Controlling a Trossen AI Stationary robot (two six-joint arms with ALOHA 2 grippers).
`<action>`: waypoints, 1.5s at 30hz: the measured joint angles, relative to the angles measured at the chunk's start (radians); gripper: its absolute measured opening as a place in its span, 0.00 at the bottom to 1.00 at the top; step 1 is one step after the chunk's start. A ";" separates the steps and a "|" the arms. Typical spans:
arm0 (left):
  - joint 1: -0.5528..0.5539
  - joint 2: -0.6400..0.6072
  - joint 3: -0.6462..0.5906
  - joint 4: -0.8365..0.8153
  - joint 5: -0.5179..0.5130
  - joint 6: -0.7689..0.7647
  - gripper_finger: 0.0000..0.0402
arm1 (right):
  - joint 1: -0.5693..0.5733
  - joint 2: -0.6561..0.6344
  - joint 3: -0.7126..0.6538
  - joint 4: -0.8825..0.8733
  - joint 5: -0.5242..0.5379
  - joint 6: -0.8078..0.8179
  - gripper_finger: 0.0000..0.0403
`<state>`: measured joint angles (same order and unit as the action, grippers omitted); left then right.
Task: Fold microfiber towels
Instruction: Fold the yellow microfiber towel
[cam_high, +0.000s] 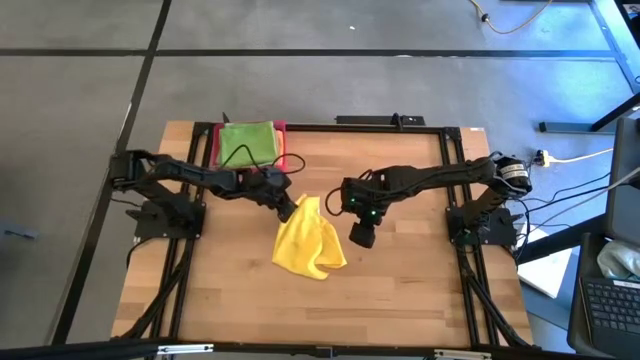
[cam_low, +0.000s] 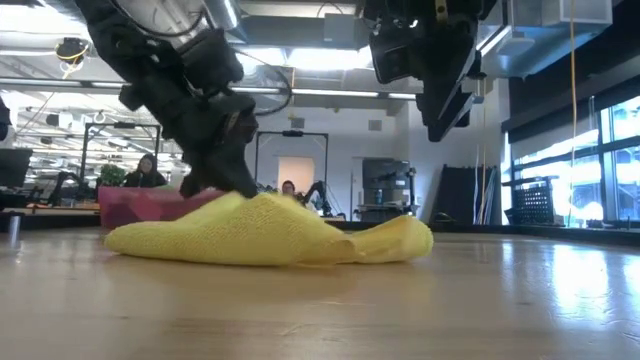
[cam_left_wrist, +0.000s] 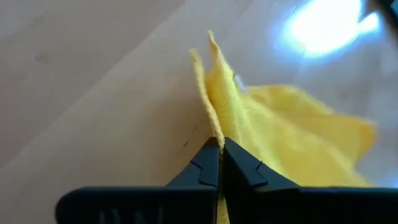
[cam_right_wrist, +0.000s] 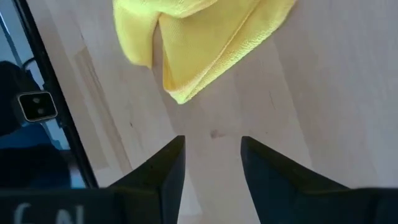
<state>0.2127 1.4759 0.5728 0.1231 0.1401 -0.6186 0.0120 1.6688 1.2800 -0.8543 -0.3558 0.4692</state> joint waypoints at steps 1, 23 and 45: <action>0.000 -0.019 0.000 0.000 -0.005 -0.012 0.00 | 0.000 0.000 0.000 0.000 0.002 -0.014 0.39; -0.249 -0.523 0.001 0.024 -0.221 -0.113 0.00 | -0.088 -0.034 0.240 0.335 0.221 -0.437 0.40; -0.306 -0.514 0.235 -0.119 -0.075 -0.109 0.00 | -0.172 0.037 0.237 0.711 -0.248 -0.272 0.70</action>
<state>-0.0933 0.9623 0.8075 0.0044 0.0649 -0.7273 -0.1600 1.7061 1.5175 -0.1437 -0.6036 0.1975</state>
